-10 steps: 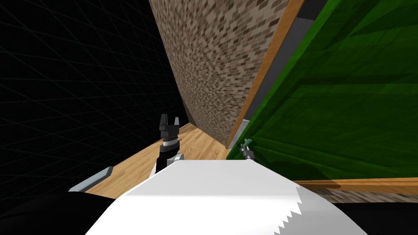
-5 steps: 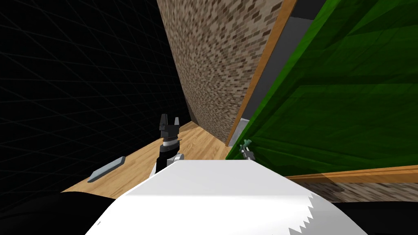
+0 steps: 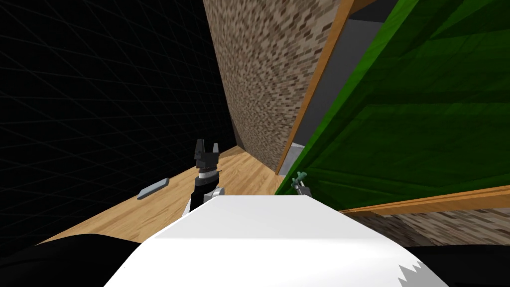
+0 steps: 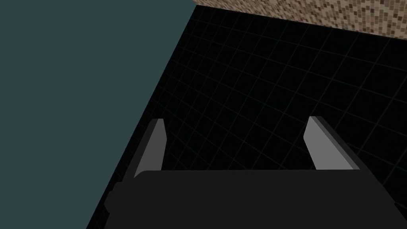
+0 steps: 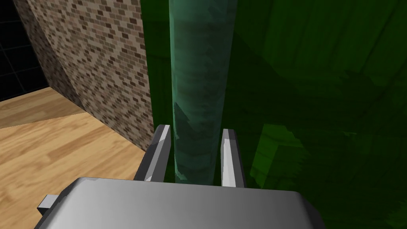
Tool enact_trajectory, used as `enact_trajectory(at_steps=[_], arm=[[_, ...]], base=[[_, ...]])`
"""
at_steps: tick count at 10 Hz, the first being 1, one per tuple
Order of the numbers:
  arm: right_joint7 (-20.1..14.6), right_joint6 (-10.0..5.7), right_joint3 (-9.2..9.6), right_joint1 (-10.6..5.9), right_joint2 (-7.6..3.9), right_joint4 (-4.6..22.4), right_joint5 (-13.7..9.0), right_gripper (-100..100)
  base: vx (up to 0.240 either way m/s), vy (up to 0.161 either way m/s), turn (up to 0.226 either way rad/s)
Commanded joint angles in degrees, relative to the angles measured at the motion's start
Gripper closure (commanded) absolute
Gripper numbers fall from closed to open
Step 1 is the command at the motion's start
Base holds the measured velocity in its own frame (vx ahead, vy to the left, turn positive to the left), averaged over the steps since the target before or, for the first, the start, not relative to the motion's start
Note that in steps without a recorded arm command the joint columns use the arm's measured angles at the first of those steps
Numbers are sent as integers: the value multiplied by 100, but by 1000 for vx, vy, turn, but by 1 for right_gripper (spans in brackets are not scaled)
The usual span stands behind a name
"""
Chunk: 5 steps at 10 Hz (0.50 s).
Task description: Pull the door open
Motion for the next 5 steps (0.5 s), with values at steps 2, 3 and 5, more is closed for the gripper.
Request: enact_trajectory(at_steps=[2,3,5], arm=[[-115,-102,115,42,-68,47,65,100],[-138,-126,135,48,-85,57,78,100],[-270,-258,248,82,-178,113,148,100]], base=[[-154,-5,109],[-243,-4,127],[-235,-41,124]])
